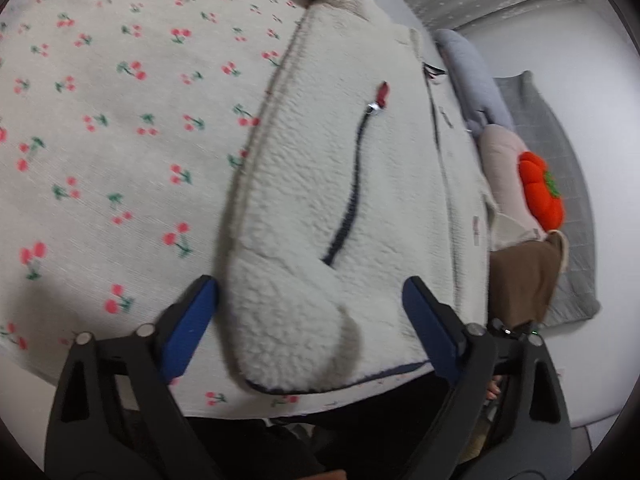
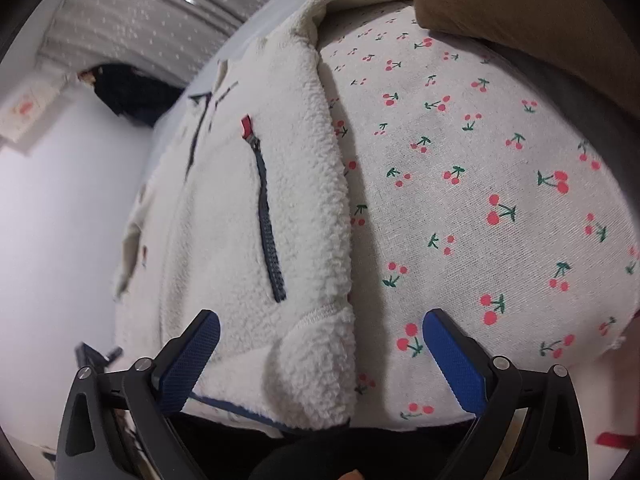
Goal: Fold large clothes
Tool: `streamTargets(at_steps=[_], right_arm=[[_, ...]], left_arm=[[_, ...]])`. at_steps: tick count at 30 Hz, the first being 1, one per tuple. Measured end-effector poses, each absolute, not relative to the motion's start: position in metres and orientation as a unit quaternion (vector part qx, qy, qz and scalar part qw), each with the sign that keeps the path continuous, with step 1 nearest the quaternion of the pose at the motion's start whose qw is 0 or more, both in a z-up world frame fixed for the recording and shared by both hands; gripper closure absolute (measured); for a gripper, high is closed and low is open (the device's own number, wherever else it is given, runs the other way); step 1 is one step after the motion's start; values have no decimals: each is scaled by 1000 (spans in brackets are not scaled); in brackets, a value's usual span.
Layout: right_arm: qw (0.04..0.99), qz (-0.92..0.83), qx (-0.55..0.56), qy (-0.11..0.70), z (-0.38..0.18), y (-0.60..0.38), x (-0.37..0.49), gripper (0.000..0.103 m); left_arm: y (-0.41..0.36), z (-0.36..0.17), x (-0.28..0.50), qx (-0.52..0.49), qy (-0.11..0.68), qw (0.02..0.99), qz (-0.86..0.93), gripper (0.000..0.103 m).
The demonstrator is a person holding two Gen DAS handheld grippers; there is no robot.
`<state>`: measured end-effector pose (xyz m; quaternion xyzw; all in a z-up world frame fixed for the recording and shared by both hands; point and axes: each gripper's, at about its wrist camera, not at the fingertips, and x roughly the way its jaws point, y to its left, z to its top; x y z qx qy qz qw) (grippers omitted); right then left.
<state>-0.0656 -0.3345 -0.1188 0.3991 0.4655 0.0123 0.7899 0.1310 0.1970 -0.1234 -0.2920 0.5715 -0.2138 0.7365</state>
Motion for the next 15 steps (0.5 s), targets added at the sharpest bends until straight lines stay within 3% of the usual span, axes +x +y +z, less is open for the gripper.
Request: streamTargets(at_steps=[1,2,3,4,5,6,12,15], right_arm=[[789,21,410,458,-119,-335,-67,6],[785,35,424,450,-119,-335,-68,26],[775,59,446,445,-121,-333,-68,49],[761,80,462,448,-124,-331,-66,54],[761,77,459,452,-125,-328,-66,67],[769,61,437,463,-125,-324,-65,86],[810,37,404,424,-79,-321,-94,91],[821,13,366,437,-64,-316,-101,92]], left_arm=[[194,-126,130,-295,573,731,-222,21],[191,-128,129,-293,575,730,-226,28],[187,-129,128,-287,577,729,-230,40],[184,-130,127,-280,580,730,-229,51],[182,-131,126,-277,584,728,-229,78],[181,-132,125,-282,588,724,-225,80],[183,-86,101,-247,548,767,-224,84],[173,-87,95,-204,559,774,-216,84]])
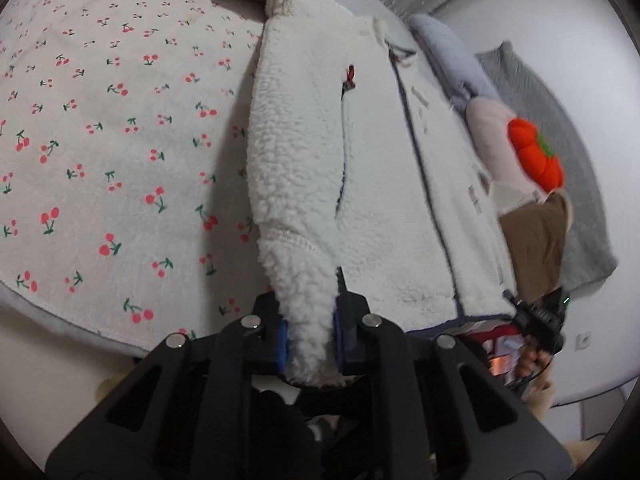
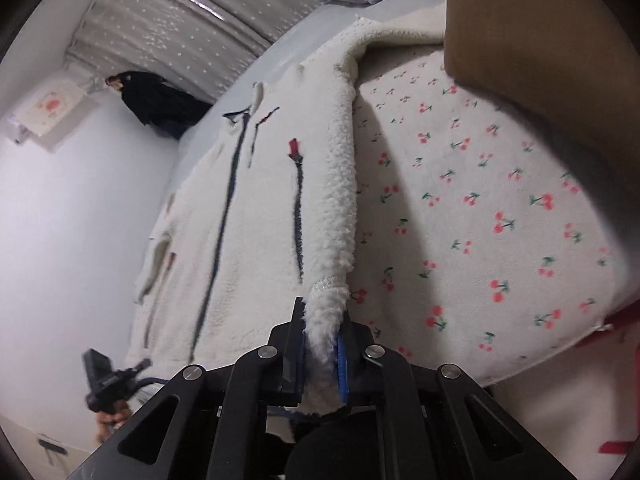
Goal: Fold large clothes
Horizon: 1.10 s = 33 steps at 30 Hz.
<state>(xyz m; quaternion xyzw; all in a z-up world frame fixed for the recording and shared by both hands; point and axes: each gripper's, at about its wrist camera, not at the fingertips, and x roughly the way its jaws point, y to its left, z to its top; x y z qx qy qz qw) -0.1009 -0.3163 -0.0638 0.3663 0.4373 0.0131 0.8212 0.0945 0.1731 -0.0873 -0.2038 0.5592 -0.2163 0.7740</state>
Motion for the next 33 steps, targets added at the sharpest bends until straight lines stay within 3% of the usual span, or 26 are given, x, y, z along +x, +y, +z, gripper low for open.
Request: streamTargets(at_steps=[4,7,9,11,17,24,33], right_arm=[[808,-47,299,505,-92,-310,-86,90],[815,-75,243,520,-99,-296,-80,84],[819,-90,215,524,-86,-290,-81,62],[822,-108,192,525,-74,-287,-79,42],[850,-114,188,478,-39,-289,-57,24],[857,-97,185,472,-33,-263,-10,23],[860,-72,163,479,-47,-227,66,23]], left_arm=[[160,-122,98,-145,590,773,-186,81],[169,-108,98,-137,572,789,-177,62],[177,-102,96,-115,560,806,-151,35],[195,-94,96,-111,548,819,-129,24],[278,-73,131,-200,491,846,-47,23],[366,-68,216,-258,412,872,57,21],[439,-103,348,-302,384,862,135,25]])
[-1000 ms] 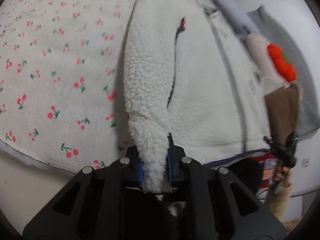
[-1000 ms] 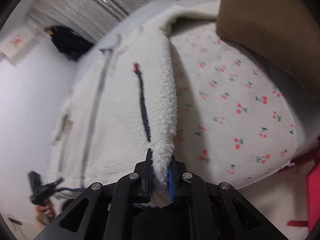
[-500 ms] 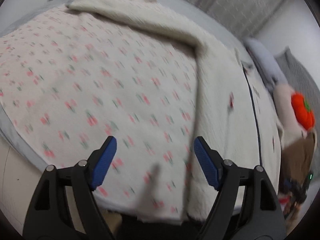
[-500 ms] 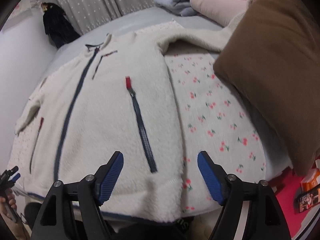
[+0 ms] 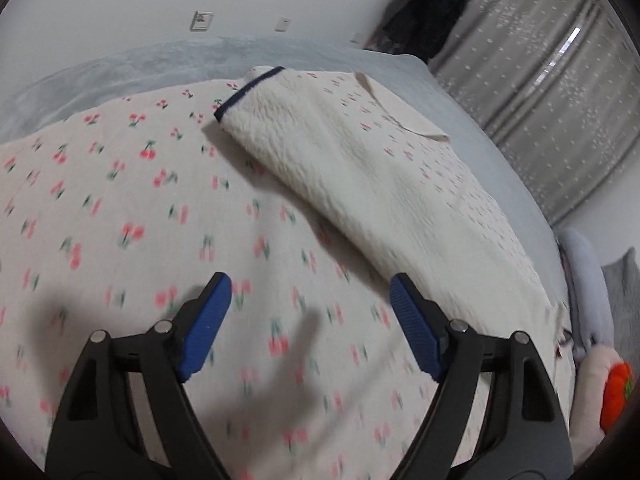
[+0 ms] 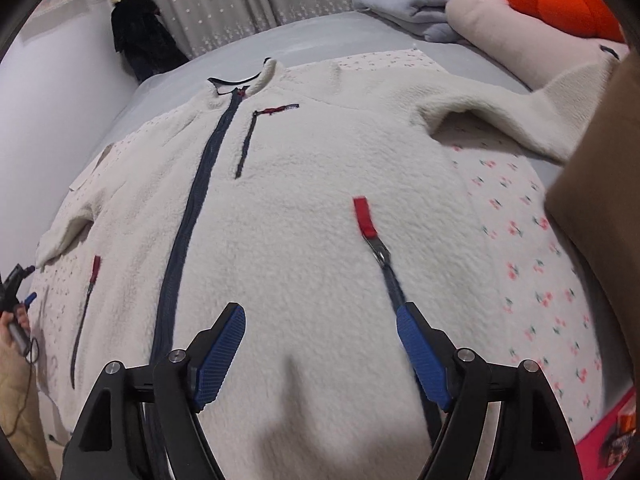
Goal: Fold large clothes
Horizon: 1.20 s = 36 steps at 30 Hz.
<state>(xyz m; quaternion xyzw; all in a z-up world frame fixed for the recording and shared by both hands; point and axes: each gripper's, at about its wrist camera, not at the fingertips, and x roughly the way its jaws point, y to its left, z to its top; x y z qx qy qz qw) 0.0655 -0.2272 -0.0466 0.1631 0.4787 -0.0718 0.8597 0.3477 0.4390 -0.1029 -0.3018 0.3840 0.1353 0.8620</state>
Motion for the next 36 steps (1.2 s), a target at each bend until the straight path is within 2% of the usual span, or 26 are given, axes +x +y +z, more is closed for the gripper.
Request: streamTargets(at_steps=[5,6,7,8,9,13,15,18,19,20,21,23,25,29,36], right_arm=[[854,-78,169,485,-59,-229,99,23],[853,-77,169,487,-62,-229,105,23],[852,-76,168,490,-65,-229,112,23],[851,-77,167,492,-68,-230,116,23],[850,-79,165,495,-71,-230,121,23],[848,-83,161,498,-79,-232,138,23],[850,-82,162,494,-81,-233,141,23],[850,-81,158,495,-87,-238,146,23],[849,-81,160,496,-88,-240,148,23],[849,-79,161,497,-88,-242,148,23],[850,-74,160,497,-87,-244,150,23],[855,-72,149,491,-80,-250,153,23],[861,-83,137,482,-73,-258,159,23],[871,-79,135,466,-57,-271,187,23],[897,-10,146,417,-40,-271,294,23]], left_arm=[[465,-118,392,-302,361,863,184,40],[468,-117,401,-293,355,865,197,56],[469,-115,407,-289,354,866,202,67],[470,-111,412,-286,350,868,204,85],[471,-104,415,-284,337,874,205,90],[463,-58,397,-239,191,929,211,92],[462,-66,413,-174,218,926,256,89],[462,-109,447,-89,356,865,342,81],[464,-116,446,-94,378,850,355,78],[464,-114,439,-108,367,852,358,66],[461,-109,431,-121,352,856,358,45],[451,-95,418,-131,325,870,348,25],[429,-76,412,-120,308,879,344,25],[358,-38,430,-90,339,907,235,22],[156,-19,498,-20,382,924,-28,20]])
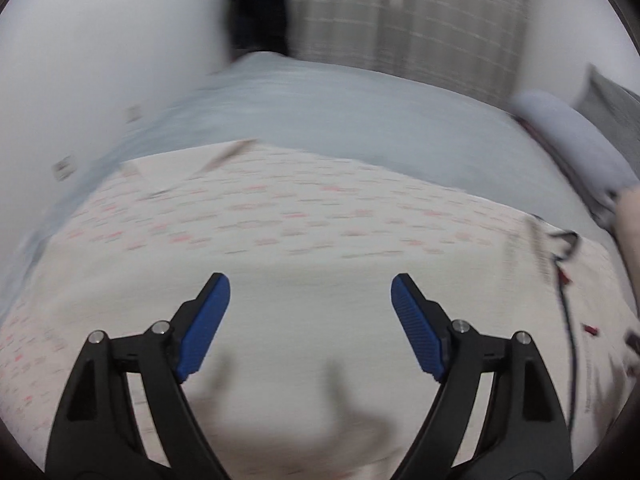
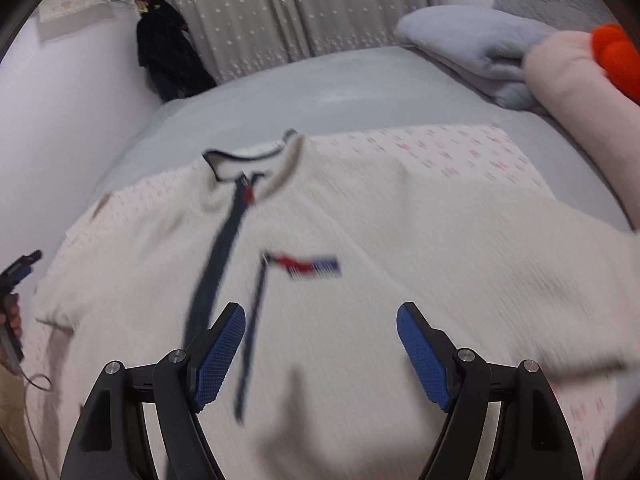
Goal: Fold large clothes
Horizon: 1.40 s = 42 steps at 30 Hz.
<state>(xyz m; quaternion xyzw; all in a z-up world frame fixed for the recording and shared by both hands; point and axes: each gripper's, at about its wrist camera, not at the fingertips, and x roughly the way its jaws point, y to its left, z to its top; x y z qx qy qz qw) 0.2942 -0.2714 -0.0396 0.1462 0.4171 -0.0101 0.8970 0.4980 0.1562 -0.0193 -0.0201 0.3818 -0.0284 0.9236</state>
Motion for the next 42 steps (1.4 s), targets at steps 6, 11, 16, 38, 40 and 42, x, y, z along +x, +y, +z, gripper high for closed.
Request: streamTargets(at_steps=[6,11,16,38,40,42], right_arm=[[910,28,128,393,-50,-275,393,23],[907,85,111,397,-77,-289,456,24],[903,125,54,408,-92,-291,479,27],[895,60,109,427,-115,-291,510,73],[900,33,92,425,-111,-290,508,53],[907,-2,87,412,-99,-290,494,31]], left_arm=[[12,-54,553,16,400,896,-192,20],[-46,-86,589,12,392,861,-323,21],[-67,-115,627,5,437,822,-364,24],[-83,-123,632,-56,453,841,-289,77],[-91,-114,626,-40,449,854,-260,52],[-81,-108,616,-48,453,863,-216,14]])
